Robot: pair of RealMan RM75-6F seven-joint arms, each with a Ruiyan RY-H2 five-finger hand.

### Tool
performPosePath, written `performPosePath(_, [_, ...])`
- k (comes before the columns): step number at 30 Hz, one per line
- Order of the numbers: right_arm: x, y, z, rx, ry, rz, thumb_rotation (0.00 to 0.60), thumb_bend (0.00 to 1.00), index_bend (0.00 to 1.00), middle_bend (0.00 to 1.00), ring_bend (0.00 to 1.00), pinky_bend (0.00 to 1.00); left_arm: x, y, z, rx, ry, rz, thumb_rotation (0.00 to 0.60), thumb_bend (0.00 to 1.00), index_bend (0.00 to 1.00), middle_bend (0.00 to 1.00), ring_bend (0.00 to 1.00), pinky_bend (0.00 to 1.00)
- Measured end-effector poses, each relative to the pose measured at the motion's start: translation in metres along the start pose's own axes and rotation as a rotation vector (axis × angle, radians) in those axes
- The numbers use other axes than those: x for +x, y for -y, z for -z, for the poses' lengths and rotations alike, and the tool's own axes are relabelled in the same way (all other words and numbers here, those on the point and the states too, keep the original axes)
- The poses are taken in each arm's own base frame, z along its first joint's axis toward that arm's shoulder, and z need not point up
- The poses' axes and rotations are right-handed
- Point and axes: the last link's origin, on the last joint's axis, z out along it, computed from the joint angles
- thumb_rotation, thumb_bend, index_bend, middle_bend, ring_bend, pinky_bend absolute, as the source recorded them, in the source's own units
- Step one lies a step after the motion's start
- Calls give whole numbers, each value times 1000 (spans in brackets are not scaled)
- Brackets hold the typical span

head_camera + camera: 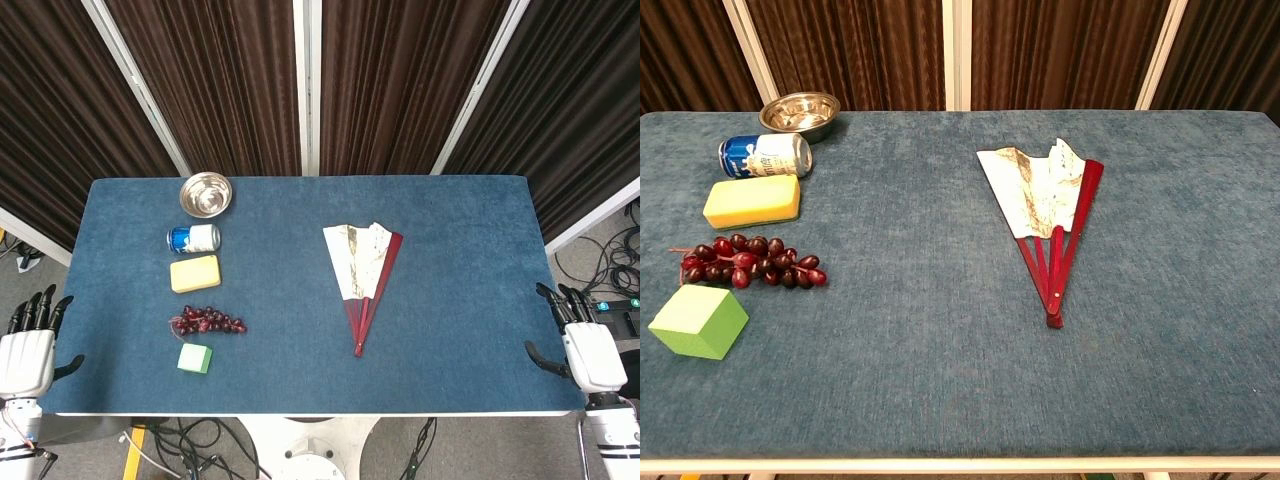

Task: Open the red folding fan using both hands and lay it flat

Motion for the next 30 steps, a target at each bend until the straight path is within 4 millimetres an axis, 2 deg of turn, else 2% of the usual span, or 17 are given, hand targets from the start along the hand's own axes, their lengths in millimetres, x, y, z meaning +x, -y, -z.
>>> performPosePath(11, [-1,4,0,19,1,2,600,226,46,160,0,0,1,1,4,-1,15,37,600,126,208,120,43,124])
performPosePath(14, [-1,8,-6,49,4,5,600,226,47,167,0,0,3,0,4,-2,13,43,600,126,208,120,43,124])
performPosePath(16, [-2,14,-15,82,8,13,600,185,77,201,0,0,3,-2,3,-6,10,45,600,126,208,120,44,124])
performPosePath(18, [-4,21,-27,123,17,31,600,118,178,263,20,0,4,-3,2,-14,7,46,600,126,208,120,44,124])
performPosePath(21, [-10,33,-49,184,42,67,600,93,313,300,52,0,5,-5,2,-16,6,46,600,126,208,120,43,125])
performPosePath(26, [-32,54,-90,260,119,107,600,93,332,265,52,0,6,-4,3,-7,13,48,600,126,208,120,43,125])
performPosePath(30, [-61,80,-130,328,183,152,600,93,308,252,52,0,6,-4,3,-3,19,49,600,126,208,120,43,125])
